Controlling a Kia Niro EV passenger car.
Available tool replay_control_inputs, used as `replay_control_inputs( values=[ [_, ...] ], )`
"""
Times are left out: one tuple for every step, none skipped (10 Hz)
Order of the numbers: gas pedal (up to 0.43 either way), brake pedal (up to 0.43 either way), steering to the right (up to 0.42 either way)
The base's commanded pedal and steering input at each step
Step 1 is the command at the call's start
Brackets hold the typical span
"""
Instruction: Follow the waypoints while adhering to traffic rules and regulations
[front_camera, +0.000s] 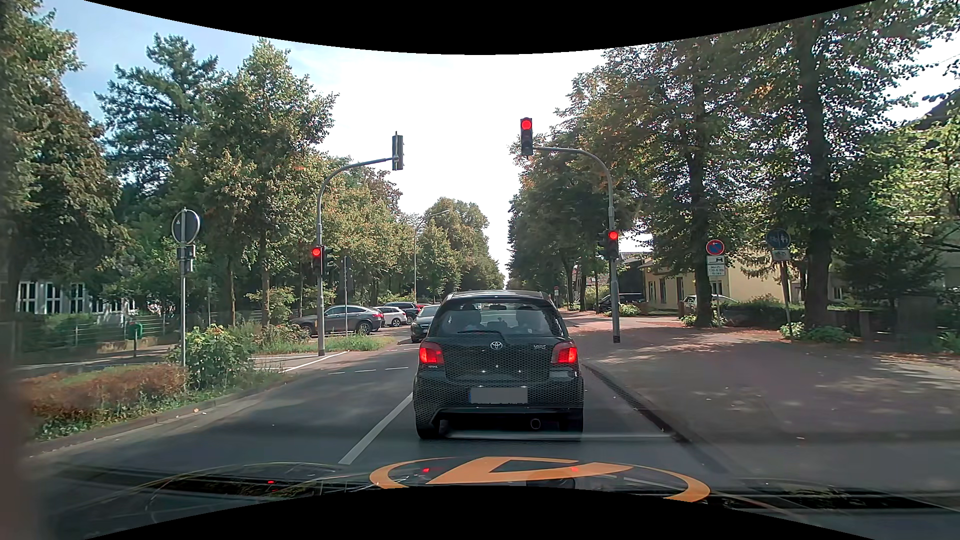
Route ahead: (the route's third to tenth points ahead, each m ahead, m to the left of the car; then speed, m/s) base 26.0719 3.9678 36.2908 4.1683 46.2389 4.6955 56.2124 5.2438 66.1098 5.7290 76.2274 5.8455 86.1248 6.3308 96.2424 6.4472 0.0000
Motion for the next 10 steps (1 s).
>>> replay_control_inputs(
  values=[
    [0.0, 0.195, 0.003],
    [0.0, 0.195, 0.003],
    [0.0, 0.189, 0.003],
    [0.0, 0.195, 0.003],
    [0.0, 0.195, 0.003],
    [0.0, 0.189, 0.003],
    [0.0, 0.189, 0.002],
    [0.0, 0.195, 0.003],
    [0.0, 0.195, 0.003],
    [0.0, 0.195, 0.003]
  ],
)
